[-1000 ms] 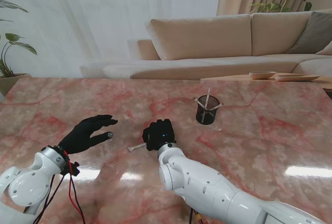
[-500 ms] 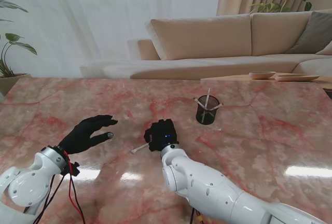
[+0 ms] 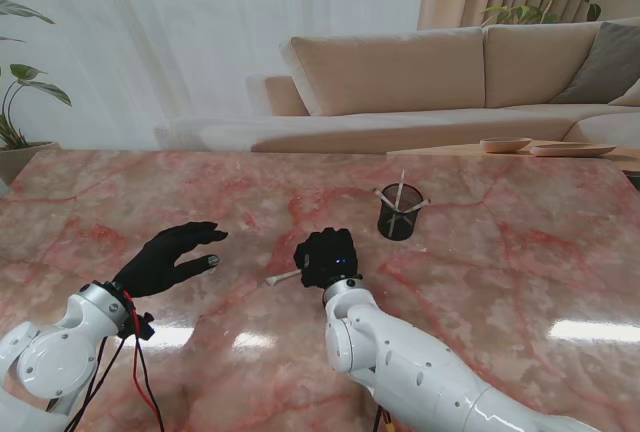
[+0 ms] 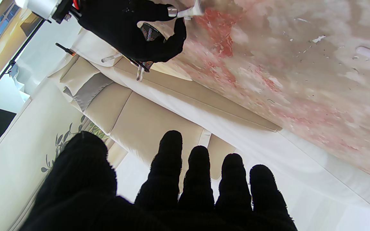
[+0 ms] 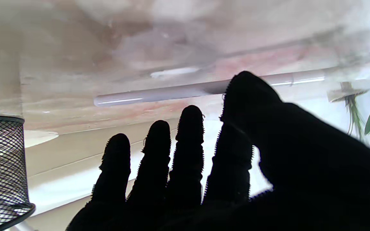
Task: Insert makeup brushes into the holder
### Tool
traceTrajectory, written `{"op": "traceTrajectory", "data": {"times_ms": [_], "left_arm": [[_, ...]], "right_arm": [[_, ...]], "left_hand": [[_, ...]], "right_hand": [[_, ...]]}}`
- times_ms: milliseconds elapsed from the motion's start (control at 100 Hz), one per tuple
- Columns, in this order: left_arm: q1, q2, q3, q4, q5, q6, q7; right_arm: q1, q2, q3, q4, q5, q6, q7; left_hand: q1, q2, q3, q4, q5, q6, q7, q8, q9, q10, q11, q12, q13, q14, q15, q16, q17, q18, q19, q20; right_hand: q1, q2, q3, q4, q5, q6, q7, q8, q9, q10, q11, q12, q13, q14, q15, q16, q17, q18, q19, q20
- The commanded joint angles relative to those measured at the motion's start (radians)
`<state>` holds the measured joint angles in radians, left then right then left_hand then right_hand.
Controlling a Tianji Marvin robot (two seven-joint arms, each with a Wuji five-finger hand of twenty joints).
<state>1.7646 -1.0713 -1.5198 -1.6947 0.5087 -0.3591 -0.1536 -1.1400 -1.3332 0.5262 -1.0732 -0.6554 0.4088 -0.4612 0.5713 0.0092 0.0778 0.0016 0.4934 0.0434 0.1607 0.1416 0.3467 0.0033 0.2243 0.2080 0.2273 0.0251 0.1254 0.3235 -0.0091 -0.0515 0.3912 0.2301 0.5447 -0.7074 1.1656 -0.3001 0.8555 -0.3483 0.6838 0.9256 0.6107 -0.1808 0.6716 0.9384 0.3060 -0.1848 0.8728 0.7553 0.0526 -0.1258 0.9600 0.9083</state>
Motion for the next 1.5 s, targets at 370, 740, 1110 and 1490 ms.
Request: {"op": "traceTrajectory", "data": {"times_ms": [370, 740, 1110, 1490], "left_arm": [[0.004, -0.001, -0.001, 0.000, 0.001, 0.003, 0.008], [-0.005, -0.003, 0.002, 0.005, 0.002, -0.010, 0.020], [-0.009, -0.002, 0.006, 0.005, 0.004, -0.008, 0.016], [-0.020, 0.001, 0.018, 0.003, 0.004, 0.007, -0.001]], "right_arm": [[-0.113, 0.022, 0.176, -0.220, 0.113, 0.004, 0.012], [-0.235, 0.052, 0.351, -0.493, 0.151, -0.014, 0.004], [-0.283, 0.038, 0.553, -0.613, 0.374, -0.030, -0.016], [-0.258, 0.027, 0.700, -0.569, 0.650, -0.109, 0.010]], "left_hand": [[0.012, 0.012, -0.037, -0.007, 0.014, -0.034, 0.009, 0.010, -0.028, -0.017, -0.025, -0.012, -0.027, -0.043, -0.022, -0.010, -0.003, -0.014, -0.034, -0.016], [0.013, 0.011, -0.037, -0.007, 0.013, -0.034, 0.009, 0.010, -0.029, -0.017, -0.026, -0.012, -0.028, -0.044, -0.023, -0.010, -0.002, -0.015, -0.034, -0.015], [0.013, 0.011, -0.038, -0.007, 0.013, -0.033, 0.008, 0.009, -0.028, -0.016, -0.027, -0.013, -0.027, -0.044, -0.024, -0.011, -0.003, -0.015, -0.036, -0.015], [0.014, 0.012, -0.038, -0.007, 0.012, -0.032, 0.008, 0.009, -0.029, -0.015, -0.026, -0.013, -0.028, -0.042, -0.024, -0.010, -0.003, -0.013, -0.036, -0.014]], "right_hand": [[0.045, 0.067, 0.068, 0.039, 0.103, -0.032, 0.132, 0.073, 0.002, -0.017, 0.001, 0.031, -0.014, -0.019, 0.006, 0.010, -0.012, -0.022, -0.011, 0.025], [0.053, 0.049, 0.074, 0.042, 0.112, -0.016, 0.142, 0.053, -0.023, -0.001, -0.029, 0.007, -0.050, -0.009, -0.015, 0.008, -0.036, -0.021, -0.045, 0.019], [0.052, 0.037, 0.080, 0.043, 0.113, -0.018, 0.159, 0.027, -0.154, 0.022, -0.137, -0.227, -0.173, -0.004, -0.208, -0.109, -0.129, -0.042, -0.231, -0.020], [0.070, 0.025, 0.078, 0.040, 0.123, 0.002, 0.182, 0.001, -0.211, 0.032, -0.238, -0.371, -0.168, -0.003, -0.522, -0.258, -0.133, -0.037, -0.579, -0.069]]}}
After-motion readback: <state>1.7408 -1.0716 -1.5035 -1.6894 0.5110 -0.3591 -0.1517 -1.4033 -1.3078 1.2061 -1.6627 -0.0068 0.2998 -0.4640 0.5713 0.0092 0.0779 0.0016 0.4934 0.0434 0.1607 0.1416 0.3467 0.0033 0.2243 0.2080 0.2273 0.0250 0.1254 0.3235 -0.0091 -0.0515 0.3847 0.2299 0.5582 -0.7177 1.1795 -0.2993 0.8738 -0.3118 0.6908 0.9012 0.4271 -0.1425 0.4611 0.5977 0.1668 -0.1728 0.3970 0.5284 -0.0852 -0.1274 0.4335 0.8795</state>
